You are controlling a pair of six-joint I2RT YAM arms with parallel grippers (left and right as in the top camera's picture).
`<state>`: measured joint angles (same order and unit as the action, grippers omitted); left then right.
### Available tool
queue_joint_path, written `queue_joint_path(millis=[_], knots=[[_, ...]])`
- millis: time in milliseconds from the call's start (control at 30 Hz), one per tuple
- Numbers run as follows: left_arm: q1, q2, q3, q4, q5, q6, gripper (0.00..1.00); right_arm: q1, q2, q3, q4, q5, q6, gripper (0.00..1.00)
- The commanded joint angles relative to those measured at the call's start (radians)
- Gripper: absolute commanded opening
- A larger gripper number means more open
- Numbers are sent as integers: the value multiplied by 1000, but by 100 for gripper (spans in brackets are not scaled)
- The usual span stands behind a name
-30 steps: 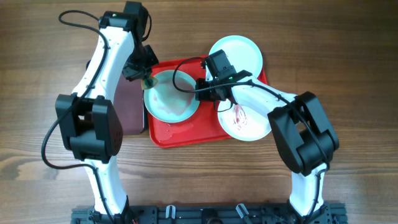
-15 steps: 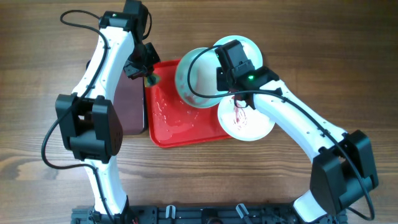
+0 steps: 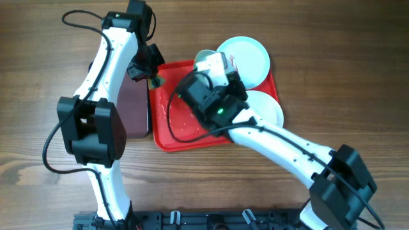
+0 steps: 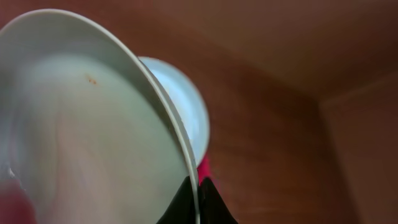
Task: Clean dirty plates on tray and stack at the side
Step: 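Lift the scrubbed plate with the right gripper and carry it right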
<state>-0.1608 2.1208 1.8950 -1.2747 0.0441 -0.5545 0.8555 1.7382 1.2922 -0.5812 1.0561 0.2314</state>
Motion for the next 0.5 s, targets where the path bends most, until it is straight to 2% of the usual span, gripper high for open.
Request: queue_joint_path(millis=[0,133,467], knots=[[-1,5,18,3,12,19,4,62,-37,5,23,287,-20,4],[-1,5,18,3,12,19,4,115,-37,5,81,422,-23,4],[-1,5,18,3,12,19,4,130,-37,5,100,452,-78,4]])
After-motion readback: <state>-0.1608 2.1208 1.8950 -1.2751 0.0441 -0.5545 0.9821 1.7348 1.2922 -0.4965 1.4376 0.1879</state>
